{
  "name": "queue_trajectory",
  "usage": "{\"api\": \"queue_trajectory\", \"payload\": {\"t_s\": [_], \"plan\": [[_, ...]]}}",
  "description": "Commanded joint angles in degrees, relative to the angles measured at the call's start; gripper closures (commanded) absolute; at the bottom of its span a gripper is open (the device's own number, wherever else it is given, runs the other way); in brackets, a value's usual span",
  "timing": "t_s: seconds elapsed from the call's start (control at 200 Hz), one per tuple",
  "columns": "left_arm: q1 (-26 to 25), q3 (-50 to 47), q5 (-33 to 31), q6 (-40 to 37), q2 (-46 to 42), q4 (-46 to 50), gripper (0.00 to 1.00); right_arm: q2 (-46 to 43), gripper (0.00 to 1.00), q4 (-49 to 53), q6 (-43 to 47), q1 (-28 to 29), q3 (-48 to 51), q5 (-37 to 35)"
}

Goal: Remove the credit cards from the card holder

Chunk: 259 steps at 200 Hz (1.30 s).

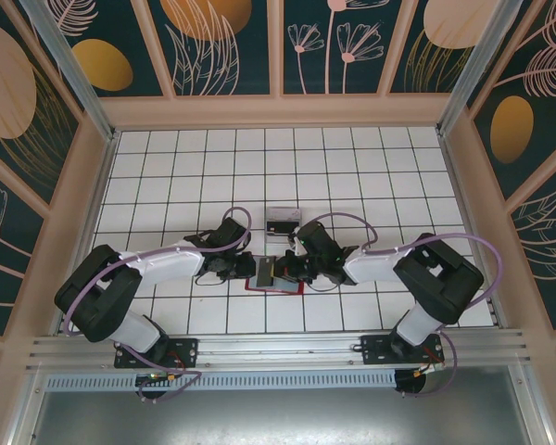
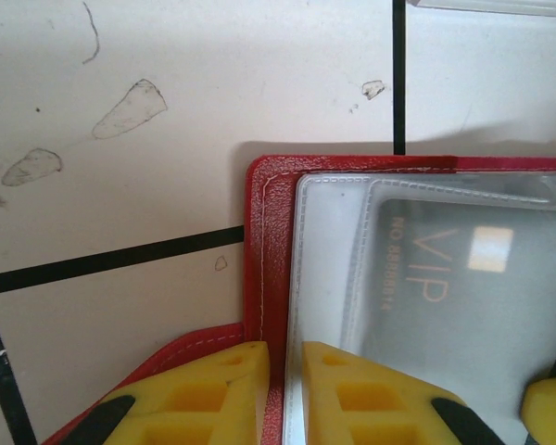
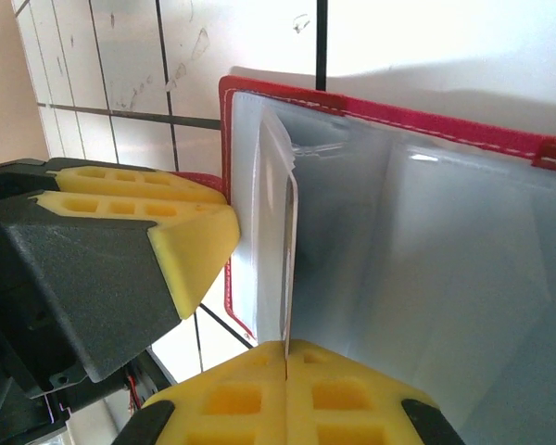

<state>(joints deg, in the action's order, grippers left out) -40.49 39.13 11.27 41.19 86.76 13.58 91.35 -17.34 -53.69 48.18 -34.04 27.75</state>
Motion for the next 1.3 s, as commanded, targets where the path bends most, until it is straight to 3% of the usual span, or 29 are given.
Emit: {"api": "queue_trajectory", "payload": {"t_s": [0.0, 0.39, 0.626, 0.871, 1.291], "plan": [[0.1, -2.46, -2.21, 0.82, 0.81, 4.43, 0.8, -1.36, 0.96, 4.1, 2.09, -0.55, 0.76, -1.38], [0.07, -1.8, -1.42, 1.35, -1.53, 4.61, 0.79, -0.31, 0.95, 1.28, 2.13, -0.59, 1.79, 0.64], [0.06, -0.38, -0.41, 1.96, -3.67, 4.36, 0.61, 2.57, 0.94, 0.39, 3.12, -0.37, -0.44, 2.77], [-1.11, 0.56, -0.52, 0.46, -1.32, 4.89, 0.49, 3.74, 0.93, 0.38, 3.42, -0.19, -1.42, 3.46], [-3.25, 3.25, -7.21, -2.72, 3.15, 11.35, 0.44, 3.69, 0.93, 1.25, 3.52, -0.22, -2.08, 3.37]]}}
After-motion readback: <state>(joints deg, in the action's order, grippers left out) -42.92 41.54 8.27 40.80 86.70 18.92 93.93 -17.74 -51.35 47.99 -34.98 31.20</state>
